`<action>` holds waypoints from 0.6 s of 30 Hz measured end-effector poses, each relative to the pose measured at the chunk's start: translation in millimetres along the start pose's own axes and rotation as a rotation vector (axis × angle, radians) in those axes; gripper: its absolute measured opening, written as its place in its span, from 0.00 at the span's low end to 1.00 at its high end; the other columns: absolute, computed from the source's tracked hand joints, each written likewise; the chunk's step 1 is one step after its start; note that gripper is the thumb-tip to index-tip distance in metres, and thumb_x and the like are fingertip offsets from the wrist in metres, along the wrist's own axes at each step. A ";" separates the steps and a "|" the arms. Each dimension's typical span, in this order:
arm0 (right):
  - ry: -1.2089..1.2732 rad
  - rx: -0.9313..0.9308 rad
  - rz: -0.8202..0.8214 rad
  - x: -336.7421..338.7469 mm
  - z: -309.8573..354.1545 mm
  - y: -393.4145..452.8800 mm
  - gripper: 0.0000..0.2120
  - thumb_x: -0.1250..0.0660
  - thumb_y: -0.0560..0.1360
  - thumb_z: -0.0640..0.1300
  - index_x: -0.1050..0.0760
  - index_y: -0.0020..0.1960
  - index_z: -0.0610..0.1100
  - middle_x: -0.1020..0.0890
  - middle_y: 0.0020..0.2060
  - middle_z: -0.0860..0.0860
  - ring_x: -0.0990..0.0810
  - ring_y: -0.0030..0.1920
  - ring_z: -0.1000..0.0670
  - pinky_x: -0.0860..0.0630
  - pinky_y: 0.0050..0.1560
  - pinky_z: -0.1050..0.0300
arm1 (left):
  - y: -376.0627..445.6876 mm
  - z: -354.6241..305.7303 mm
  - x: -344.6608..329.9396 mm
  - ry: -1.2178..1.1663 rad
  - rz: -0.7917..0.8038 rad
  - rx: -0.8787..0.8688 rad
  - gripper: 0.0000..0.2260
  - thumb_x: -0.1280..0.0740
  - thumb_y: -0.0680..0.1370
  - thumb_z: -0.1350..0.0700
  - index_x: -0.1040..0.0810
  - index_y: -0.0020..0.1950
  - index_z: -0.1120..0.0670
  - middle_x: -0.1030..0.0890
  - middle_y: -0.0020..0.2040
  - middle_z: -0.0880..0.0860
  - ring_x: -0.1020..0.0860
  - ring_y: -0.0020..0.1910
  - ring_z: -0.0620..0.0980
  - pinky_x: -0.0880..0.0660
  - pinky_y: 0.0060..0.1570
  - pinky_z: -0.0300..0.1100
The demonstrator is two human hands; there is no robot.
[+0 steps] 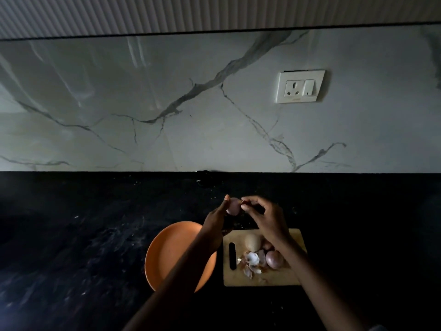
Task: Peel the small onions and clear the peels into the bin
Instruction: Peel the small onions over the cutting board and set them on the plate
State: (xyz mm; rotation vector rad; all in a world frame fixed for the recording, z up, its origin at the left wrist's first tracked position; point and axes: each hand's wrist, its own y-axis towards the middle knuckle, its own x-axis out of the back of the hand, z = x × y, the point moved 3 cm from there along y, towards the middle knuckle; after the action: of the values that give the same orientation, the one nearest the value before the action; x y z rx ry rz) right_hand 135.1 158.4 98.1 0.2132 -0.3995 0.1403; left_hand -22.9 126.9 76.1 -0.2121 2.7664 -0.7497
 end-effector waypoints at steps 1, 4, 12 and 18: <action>0.002 0.002 0.006 -0.3 -0.4 0.8 0.07 0.27 0.77 0.45 0.16 0.55 0.49 0.15 0.48 0.59 0.19 0.51 0.64 0.26 0.51 0.72 | 0.6 0.9 0.5 -0.008 0.000 0.004 0.24 0.35 0.77 0.35 0.16 0.54 0.56 0.17 0.45 0.57 0.21 0.38 0.48 0.34 0.38 0.41; 0.027 -0.005 0.000 -0.3 -1.1 4.1 0.05 0.27 0.76 0.44 0.16 0.52 0.47 0.14 0.47 0.58 0.18 0.50 0.63 0.26 0.50 0.73 | 1.2 3.4 -0.2 -0.016 -0.007 0.018 0.26 0.35 0.77 0.35 0.17 0.56 0.57 0.16 0.46 0.56 0.21 0.38 0.47 0.33 0.40 0.41; 0.005 -0.032 -0.018 -3.6 0.2 10.1 0.01 0.28 0.76 0.45 0.17 0.47 0.50 0.16 0.42 0.59 0.20 0.45 0.66 0.28 0.43 0.75 | -6.0 2.5 -6.5 -0.027 0.003 -0.036 0.27 0.38 0.78 0.35 0.18 0.62 0.55 0.18 0.53 0.59 0.22 0.50 0.52 0.31 0.46 0.43; 0.085 -0.136 -0.038 -8.6 -6.3 15.3 0.02 0.30 0.78 0.47 0.19 0.48 0.54 0.15 0.45 0.55 0.18 0.48 0.58 0.26 0.45 0.67 | -7.6 -3.8 -11.4 -0.005 0.015 -0.189 0.22 0.40 0.81 0.40 0.20 0.64 0.54 0.19 0.61 0.64 0.22 0.62 0.66 0.26 0.58 0.55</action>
State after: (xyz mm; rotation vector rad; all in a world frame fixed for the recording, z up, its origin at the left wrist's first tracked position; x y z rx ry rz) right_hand 126.9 173.9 91.7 0.0802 -0.3189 0.0838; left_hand -12.6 124.6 85.6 -0.2294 2.8301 -0.4829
